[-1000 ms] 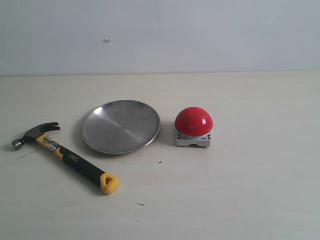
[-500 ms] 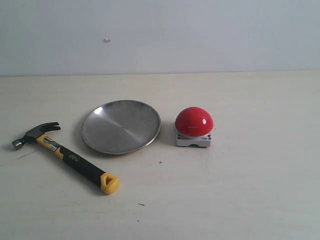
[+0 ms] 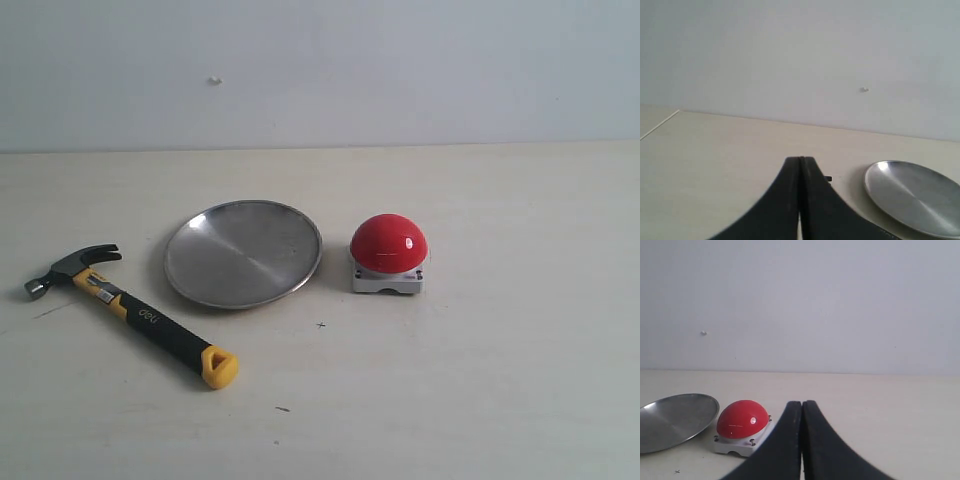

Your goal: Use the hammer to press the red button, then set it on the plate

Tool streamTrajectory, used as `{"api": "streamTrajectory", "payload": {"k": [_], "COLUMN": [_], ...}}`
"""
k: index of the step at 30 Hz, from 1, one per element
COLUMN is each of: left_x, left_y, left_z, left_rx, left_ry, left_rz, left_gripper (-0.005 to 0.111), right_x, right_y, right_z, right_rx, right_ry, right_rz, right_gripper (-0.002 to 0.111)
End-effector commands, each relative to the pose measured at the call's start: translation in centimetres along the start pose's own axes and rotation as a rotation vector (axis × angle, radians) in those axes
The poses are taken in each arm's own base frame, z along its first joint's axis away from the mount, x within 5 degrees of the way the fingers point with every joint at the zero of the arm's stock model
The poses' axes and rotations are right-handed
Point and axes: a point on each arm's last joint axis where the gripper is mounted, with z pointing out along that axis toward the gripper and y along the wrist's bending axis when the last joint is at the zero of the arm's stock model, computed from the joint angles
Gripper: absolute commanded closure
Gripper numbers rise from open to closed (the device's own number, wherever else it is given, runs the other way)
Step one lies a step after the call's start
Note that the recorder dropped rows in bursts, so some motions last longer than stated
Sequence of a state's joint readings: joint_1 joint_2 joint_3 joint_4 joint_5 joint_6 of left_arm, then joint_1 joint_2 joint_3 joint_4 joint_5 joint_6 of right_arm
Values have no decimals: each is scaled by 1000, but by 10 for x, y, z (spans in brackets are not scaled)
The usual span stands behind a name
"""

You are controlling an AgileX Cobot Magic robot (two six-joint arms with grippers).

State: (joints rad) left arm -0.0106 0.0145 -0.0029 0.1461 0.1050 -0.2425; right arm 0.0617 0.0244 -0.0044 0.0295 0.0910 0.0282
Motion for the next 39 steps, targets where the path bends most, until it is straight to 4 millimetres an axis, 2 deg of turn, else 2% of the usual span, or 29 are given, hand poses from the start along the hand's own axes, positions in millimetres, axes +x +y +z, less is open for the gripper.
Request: {"api": "streamTrajectory", "payload": {"k": [1, 12, 24, 26, 31, 34, 36, 39], "left_x": [1, 1, -1, -4, -13, -24, -33, -40], "left_y": [0, 0, 1, 0, -5, -13, -17, -19], "left_z": [0, 0, 0, 0, -1, -5, -9, -12], "left_rx": [-2, -2, -9, -3, 19, 69, 121, 192], "left_ry": [-4, -4, -23, -54, -156, -310, -418, -488], "left_rz": [3, 3, 121, 170, 419, 489, 379, 128], "left_gripper": [107, 107, 107, 107, 107, 107, 107, 107], "right_x": [1, 1, 1, 1, 1, 1, 1, 1], "right_y": [0, 0, 0, 0, 0, 0, 0, 0], "right_z": [0, 0, 0, 0, 0, 0, 0, 0], "right_rx": [6, 6, 6, 6, 6, 6, 6, 6], "right_ry": [0, 0, 0, 0, 0, 0, 0, 0], "right_rz": [1, 1, -1, -1, 1, 1, 1, 1], "right_gripper": [108, 108, 108, 108, 108, 108, 108, 108]}}
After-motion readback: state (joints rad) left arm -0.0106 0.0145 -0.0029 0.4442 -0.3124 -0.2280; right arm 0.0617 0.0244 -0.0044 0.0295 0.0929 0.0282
